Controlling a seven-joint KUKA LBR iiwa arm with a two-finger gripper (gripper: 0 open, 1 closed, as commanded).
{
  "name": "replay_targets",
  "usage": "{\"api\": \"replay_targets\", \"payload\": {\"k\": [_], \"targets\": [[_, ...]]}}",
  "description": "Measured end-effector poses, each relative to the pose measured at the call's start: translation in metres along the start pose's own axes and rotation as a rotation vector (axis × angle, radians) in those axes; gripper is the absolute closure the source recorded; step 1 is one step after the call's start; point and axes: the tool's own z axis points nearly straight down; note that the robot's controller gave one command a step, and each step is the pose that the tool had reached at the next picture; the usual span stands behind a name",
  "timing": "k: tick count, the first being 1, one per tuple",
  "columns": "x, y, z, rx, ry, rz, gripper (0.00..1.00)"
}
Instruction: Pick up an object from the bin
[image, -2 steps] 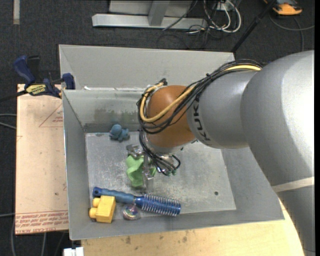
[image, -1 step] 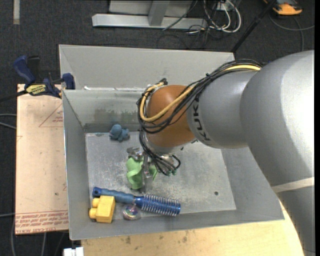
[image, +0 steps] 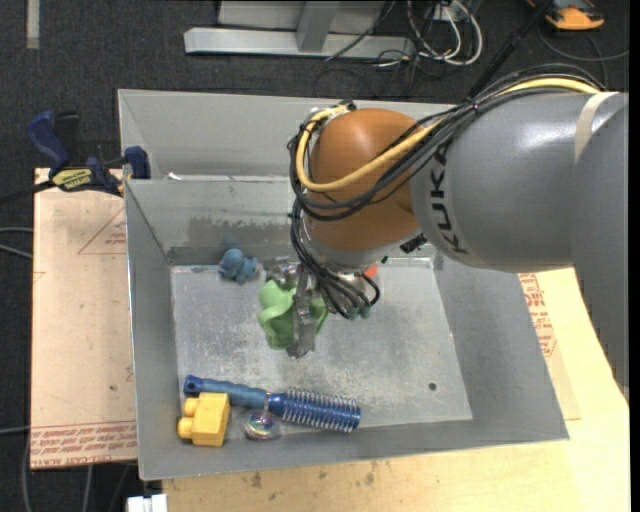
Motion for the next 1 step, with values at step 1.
{"api": "replay_targets", "payload": {"k": [1], "targets": [[-0.0003,0.0008,-0.093,0.001,-0.002,-0.028,1.0]]}}
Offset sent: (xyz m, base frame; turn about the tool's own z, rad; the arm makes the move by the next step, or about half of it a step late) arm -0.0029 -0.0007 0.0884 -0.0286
